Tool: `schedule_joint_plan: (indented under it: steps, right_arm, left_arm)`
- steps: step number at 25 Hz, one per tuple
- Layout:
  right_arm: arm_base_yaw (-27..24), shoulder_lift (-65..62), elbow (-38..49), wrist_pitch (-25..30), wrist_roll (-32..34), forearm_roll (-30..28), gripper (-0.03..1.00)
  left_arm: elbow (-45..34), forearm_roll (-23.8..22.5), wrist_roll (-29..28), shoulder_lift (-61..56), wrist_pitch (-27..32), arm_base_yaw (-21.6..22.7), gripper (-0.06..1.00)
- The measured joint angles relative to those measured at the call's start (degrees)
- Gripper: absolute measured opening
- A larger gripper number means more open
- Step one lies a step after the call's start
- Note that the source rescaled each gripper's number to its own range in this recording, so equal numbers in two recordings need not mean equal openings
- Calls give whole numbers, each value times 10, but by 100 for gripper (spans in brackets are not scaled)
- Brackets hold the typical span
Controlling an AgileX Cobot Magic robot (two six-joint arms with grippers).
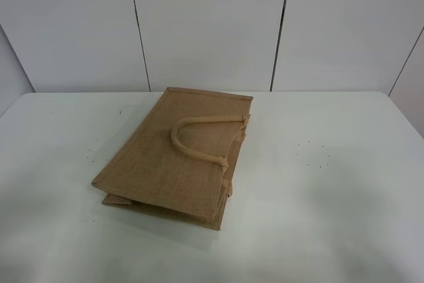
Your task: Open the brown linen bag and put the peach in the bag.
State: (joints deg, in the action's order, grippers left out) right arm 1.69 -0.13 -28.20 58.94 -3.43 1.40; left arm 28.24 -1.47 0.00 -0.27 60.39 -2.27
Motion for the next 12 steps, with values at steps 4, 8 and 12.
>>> schedule_joint_plan:
  steps: [4, 8, 12]
  right_arm:
    - [0, 0, 0, 0, 0, 0, 100]
    - [0, 0, 0, 0, 0, 0, 100]
    - [0, 0, 0, 0, 0, 0, 100]
  left_arm:
    - [0, 1, 0, 0, 0, 0, 99]
    - [0, 1, 0, 0, 0, 0, 99]
    - [0, 1, 0, 0, 0, 0, 99]
